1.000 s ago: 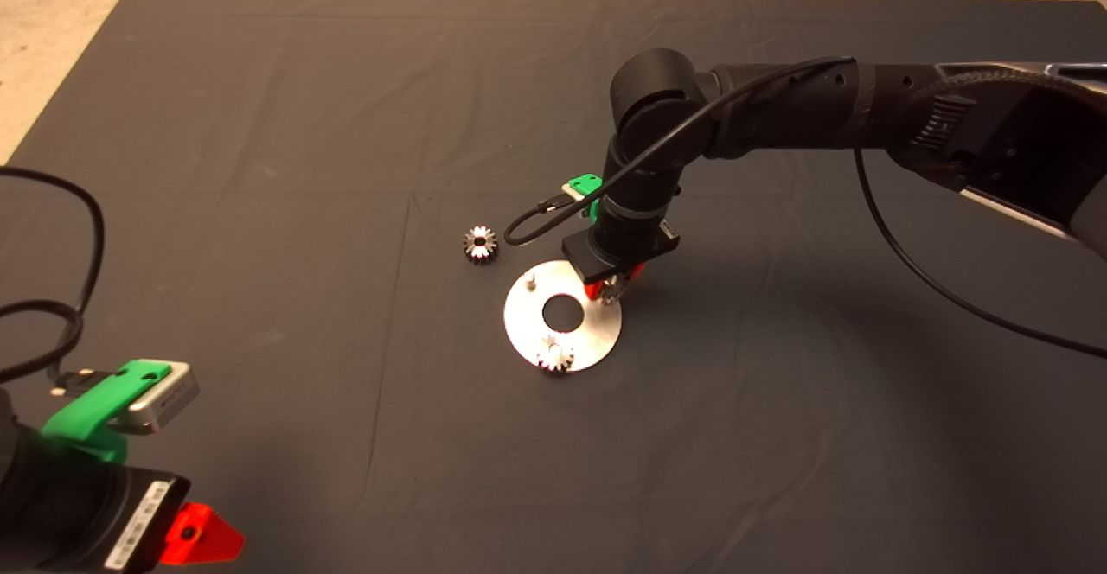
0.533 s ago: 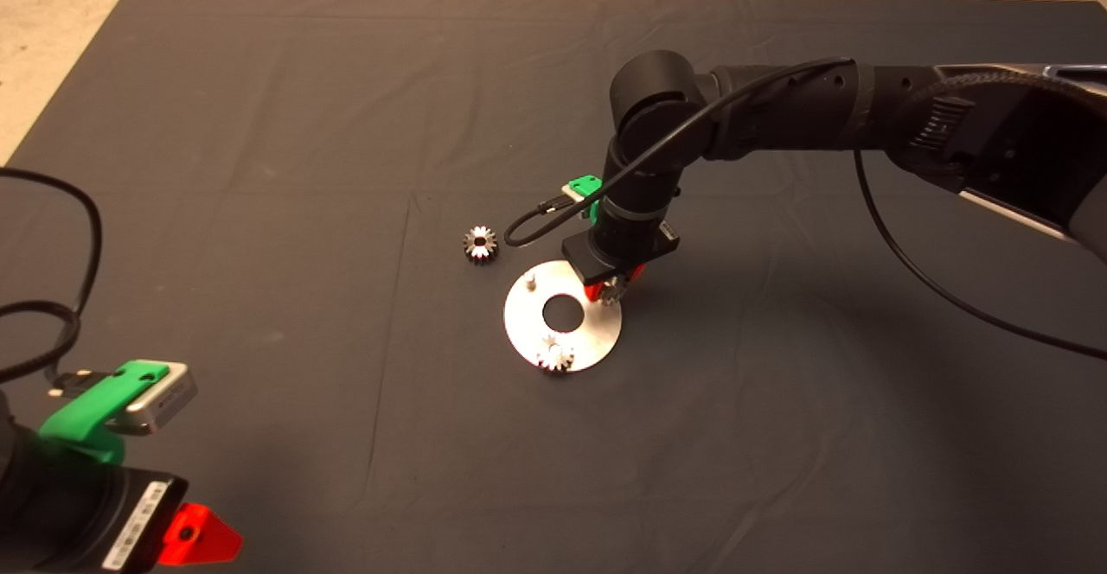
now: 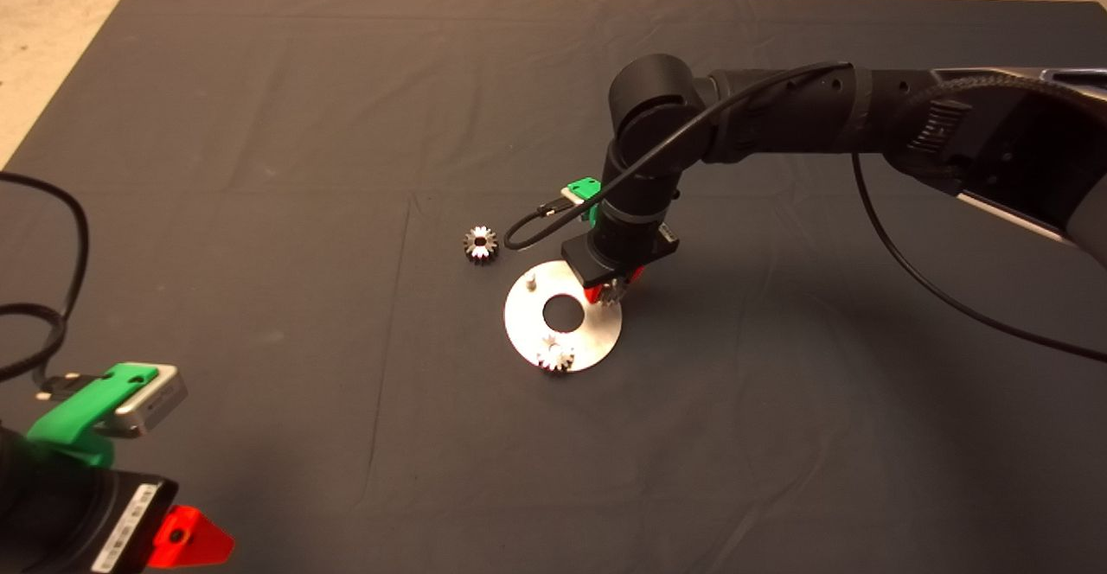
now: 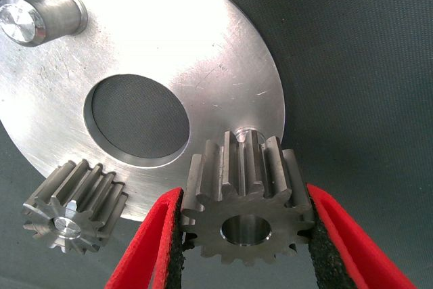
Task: Install three planetary gears onto the carrier pins
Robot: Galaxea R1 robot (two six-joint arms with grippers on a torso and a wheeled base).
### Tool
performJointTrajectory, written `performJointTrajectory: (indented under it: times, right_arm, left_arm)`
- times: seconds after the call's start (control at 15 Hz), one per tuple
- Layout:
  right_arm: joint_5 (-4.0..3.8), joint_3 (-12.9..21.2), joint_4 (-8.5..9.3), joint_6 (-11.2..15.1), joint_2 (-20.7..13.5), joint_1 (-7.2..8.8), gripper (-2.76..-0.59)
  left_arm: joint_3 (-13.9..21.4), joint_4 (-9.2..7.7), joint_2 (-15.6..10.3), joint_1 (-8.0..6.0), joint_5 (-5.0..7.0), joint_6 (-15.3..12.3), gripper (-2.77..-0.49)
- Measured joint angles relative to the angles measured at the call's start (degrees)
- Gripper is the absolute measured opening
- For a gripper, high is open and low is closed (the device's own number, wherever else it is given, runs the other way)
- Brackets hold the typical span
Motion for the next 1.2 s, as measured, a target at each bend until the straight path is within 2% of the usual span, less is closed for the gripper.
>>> performJointTrajectory:
  times: [0.47, 0.8, 1.2]
  right_arm:
    - [0.00, 0.11, -0.13, 0.02, -0.17, 0.00, -2.29]
    - [0.72, 0.33, -0.16, 0.02, -1.00, 0.00, -2.28]
    - [0.77, 0.70, -0.21, 0.02, -1.30, 0.01, -2.28]
  left_arm:
    - [0.00, -0.05, -0.45, -0.01, 0.01, 0.23, -0.49]
    - [0.00, -0.05, -0.45, 0.00, 0.01, 0.34, -0.49]
    - [0.00, -0.05, -0.47, 0.00, 0.00, 0.34, -0.49]
